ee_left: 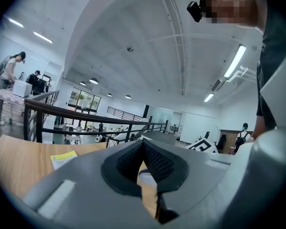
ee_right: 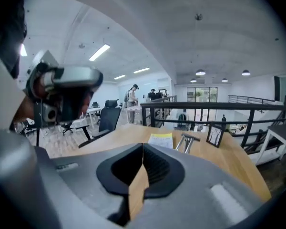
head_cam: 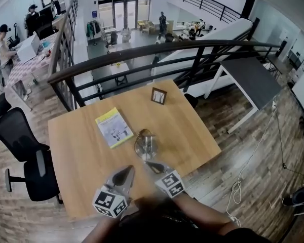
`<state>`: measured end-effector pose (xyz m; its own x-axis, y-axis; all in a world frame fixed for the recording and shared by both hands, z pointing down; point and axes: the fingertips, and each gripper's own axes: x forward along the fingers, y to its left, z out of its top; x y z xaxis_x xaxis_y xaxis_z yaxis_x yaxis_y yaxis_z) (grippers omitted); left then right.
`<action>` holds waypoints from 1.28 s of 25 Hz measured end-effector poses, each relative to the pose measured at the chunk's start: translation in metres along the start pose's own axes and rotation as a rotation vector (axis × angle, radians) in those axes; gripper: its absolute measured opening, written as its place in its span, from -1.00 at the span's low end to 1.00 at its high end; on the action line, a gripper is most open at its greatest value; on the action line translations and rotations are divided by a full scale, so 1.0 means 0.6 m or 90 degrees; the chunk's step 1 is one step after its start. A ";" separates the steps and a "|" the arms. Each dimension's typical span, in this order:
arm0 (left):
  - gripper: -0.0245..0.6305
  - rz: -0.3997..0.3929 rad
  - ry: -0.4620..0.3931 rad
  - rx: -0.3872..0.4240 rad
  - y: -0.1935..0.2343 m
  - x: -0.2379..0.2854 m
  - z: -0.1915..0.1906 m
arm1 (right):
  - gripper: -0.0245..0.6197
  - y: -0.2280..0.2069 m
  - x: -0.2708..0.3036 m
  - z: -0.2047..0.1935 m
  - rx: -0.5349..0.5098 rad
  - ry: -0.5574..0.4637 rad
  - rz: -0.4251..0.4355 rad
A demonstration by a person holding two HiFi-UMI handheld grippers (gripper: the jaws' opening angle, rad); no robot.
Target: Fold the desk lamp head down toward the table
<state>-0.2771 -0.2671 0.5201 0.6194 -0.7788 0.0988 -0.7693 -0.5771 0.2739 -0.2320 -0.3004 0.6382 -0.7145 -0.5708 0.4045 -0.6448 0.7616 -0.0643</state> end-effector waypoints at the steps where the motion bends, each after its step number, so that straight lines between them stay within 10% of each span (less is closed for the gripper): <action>1: -0.92 0.001 -0.006 0.003 -0.004 -0.002 0.005 | -0.91 0.002 -0.015 0.024 -0.002 -0.024 0.003; 10: -0.92 0.021 -0.053 0.017 -0.091 -0.004 0.034 | -0.91 0.048 -0.145 0.146 0.033 -0.163 0.077; 32: -0.92 0.073 -0.062 -0.016 -0.412 -0.131 -0.091 | -0.91 0.160 -0.450 -0.003 0.065 -0.190 0.149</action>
<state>-0.1270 -0.0494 0.4970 0.5093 -0.8598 0.0382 -0.8288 -0.4780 0.2907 -0.1003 -0.0727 0.5244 -0.8835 -0.4604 0.0859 -0.4675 0.8560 -0.2207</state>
